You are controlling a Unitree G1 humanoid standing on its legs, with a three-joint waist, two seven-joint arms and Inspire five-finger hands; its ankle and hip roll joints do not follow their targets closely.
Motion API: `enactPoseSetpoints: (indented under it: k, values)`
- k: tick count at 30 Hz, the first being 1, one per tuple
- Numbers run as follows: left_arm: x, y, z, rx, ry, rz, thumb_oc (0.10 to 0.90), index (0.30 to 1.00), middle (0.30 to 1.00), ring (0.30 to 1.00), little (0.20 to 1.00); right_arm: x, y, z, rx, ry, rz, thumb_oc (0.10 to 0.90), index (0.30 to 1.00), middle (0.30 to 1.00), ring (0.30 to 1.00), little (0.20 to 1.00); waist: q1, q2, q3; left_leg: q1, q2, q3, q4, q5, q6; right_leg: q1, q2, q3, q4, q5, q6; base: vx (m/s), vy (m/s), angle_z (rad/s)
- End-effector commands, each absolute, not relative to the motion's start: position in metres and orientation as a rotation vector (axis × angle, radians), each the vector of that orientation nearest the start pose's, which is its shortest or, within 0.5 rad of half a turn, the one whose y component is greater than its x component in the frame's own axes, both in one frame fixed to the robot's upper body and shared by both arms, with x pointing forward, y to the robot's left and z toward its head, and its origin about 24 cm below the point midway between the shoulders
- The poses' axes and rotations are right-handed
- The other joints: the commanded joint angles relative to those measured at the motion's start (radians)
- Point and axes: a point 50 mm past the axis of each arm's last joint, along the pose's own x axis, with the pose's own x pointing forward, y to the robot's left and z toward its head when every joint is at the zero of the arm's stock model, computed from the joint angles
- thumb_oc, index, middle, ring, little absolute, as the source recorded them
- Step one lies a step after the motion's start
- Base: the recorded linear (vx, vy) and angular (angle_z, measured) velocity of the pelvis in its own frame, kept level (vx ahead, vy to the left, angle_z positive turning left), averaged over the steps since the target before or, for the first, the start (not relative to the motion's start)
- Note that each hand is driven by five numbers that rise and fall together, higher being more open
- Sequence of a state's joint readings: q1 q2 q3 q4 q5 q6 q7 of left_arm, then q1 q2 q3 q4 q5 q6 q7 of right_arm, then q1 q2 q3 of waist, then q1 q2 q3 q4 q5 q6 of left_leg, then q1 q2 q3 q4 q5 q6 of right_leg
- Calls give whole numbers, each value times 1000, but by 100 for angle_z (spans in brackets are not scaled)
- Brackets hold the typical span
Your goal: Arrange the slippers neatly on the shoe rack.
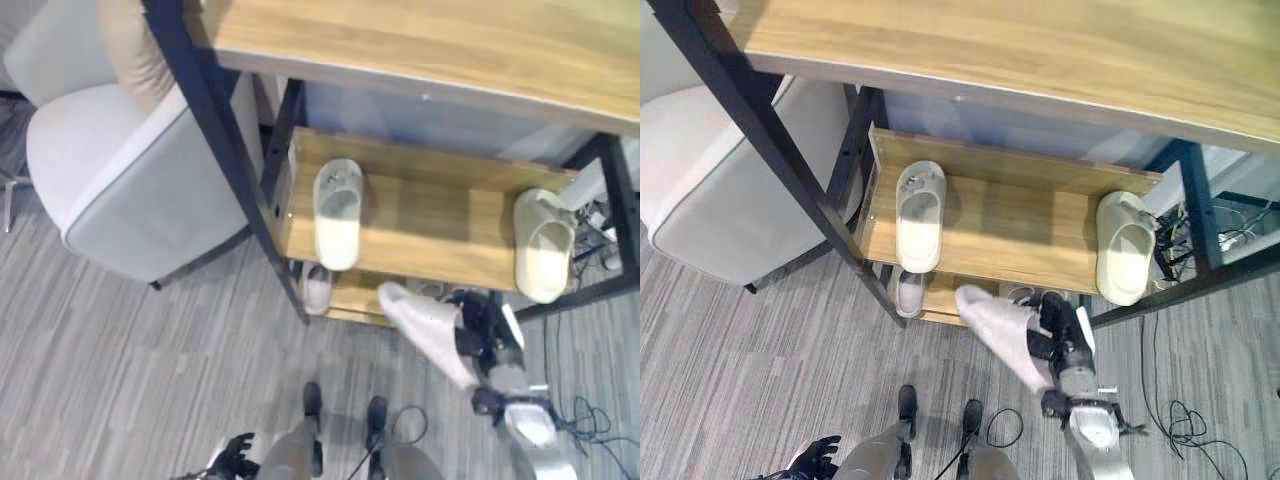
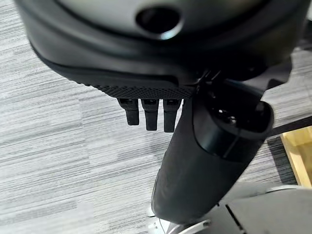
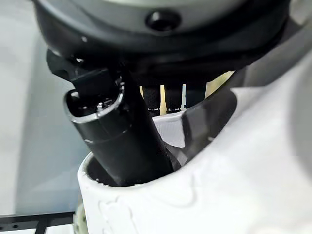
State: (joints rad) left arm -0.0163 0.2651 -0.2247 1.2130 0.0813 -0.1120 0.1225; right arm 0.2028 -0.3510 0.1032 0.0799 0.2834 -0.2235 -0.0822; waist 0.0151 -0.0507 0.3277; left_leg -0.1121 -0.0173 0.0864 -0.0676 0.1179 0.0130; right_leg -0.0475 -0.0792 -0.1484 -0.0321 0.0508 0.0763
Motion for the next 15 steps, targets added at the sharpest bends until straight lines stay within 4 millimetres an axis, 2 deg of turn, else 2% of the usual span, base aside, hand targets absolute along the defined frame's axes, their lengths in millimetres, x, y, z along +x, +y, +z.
enactPoseSetpoints:
  k: [1,2,4,6,7,8,9,10,14,15]
  values:
    - [129,237,-146,316,973,136,800,900,900,900,900,230,-199,43,100,-108,137,400,300,300,300,300,17,18,53,-104,46,-30,435,-282,-14,-132,-52,36,416,-229,18,-309,11,-13]
    - [129,237,-146,316,972,136,800,900,900,900,900,230,-199,43,100,-109,137,400,300,300,300,300,17,18,51,-110,46,-30,442,-285,-14,-138,-52,37,421,-231,18,-352,4,-20]
    - [134,240,-143,245,955,212,800,900,900,900,900,238,-191,39,132,-88,161,400,300,300,300,300,22,23,67,-185,60,-31,554,-336,-8,-223,-53,53,531,-273,4,-131,-13,-9]
    - [144,241,-139,187,913,267,800,900,900,900,900,249,-185,46,122,-103,188,400,300,300,300,300,29,35,75,-298,72,-36,706,-393,8,-339,-58,69,673,-334,-15,-108,-19,-3]
    - [144,241,-139,187,913,267,800,900,900,900,900,250,-185,46,122,-103,188,400,300,300,300,300,29,35,73,-301,73,-36,708,-394,9,-343,-58,69,675,-335,-15,-32,-26,-8]
    - [146,241,-138,164,894,285,800,900,900,900,900,258,-183,58,119,-148,202,400,300,300,300,300,41,45,82,-377,82,-42,850,-471,21,-420,-55,84,802,-417,-29,-106,-40,-8]
    - [161,238,-131,134,831,300,800,900,900,900,900,280,-175,79,102,-218,206,400,300,300,300,300,53,57,96,-522,87,-46,1026,-521,32,-561,-54,85,952,-468,-47,-104,-40,-7]
    - [161,238,-131,134,830,300,800,900,900,900,900,281,-175,79,102,-218,206,400,300,300,300,300,53,58,92,-529,87,-47,1031,-523,32,-566,-53,85,955,-469,-47,-177,-45,-16]
    - [192,229,-113,75,677,311,800,900,900,900,900,322,-163,141,7,-415,155,400,300,300,300,300,88,86,91,-840,101,-76,1307,-606,59,-883,-48,112,1237,-555,-78,-152,-30,0]
    - [209,226,-98,32,580,343,800,900,900,900,900,339,-166,175,5,-518,56,400,300,300,300,300,104,102,89,-1010,100,-96,1474,-642,72,-1048,-51,123,1402,-600,-94,-127,-31,5]
